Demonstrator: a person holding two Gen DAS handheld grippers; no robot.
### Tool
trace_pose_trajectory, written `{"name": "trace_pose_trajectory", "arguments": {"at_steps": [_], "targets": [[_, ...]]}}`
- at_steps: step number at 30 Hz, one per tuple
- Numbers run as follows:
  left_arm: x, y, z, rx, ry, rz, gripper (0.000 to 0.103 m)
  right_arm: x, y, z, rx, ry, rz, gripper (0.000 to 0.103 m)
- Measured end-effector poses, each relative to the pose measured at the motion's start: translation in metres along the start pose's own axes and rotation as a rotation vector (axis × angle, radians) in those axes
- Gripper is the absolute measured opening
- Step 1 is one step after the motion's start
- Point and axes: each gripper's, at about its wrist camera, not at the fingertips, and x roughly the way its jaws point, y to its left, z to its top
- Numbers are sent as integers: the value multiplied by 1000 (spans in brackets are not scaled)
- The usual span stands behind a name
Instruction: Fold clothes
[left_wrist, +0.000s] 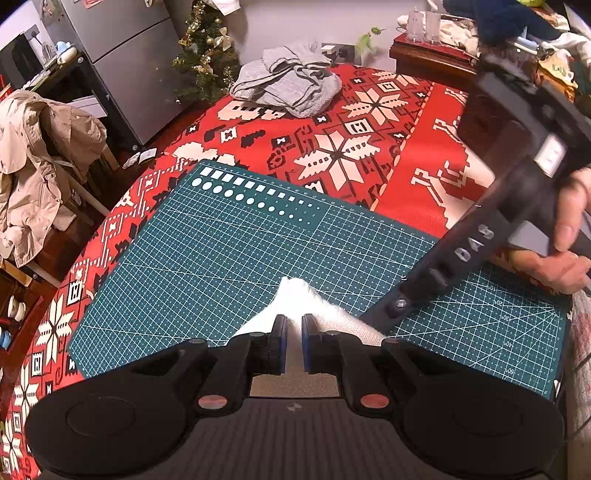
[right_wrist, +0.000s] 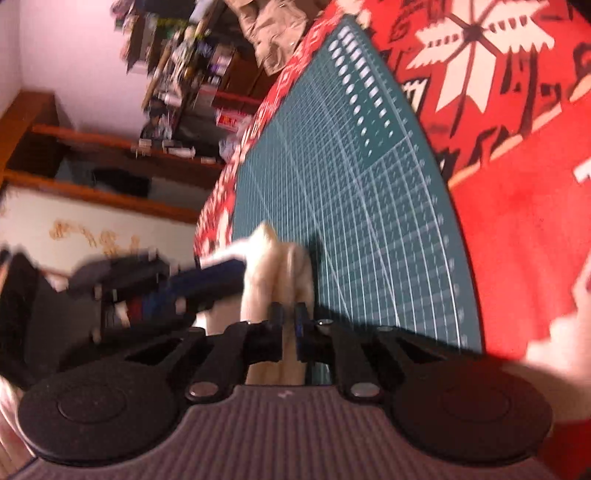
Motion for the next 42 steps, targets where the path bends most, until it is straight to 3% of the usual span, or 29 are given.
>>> {"name": "trace_pose_trajectory", "arguments": {"at_steps": [4,8,15,26,33,36,42], "targets": [[-1,0,0,1,-1,4,10,-7,20,-4,-123,-16,-60,9],[-2,-1,0,5,-1,8,10,-6,29,-5,-158,-14,-102,9],[-3,-2,-1,1,-4,8,10,-11,28,-9,-181,24,-91,9],[-23,-19,-15,1,0,-39,10,-33,47,-61,-271,130,-97,9],[-23,-31,-21,8,-16,-44,10,-62,47,-50,-240,2,-90,9],[-20,-34,-19,6,-33,-53,10,-53,51,-31,-204,-27,-65,10],[-24,-32,-10,7,-92,-50,10,-75,56,-42,-178,-61,-83,13]]}}
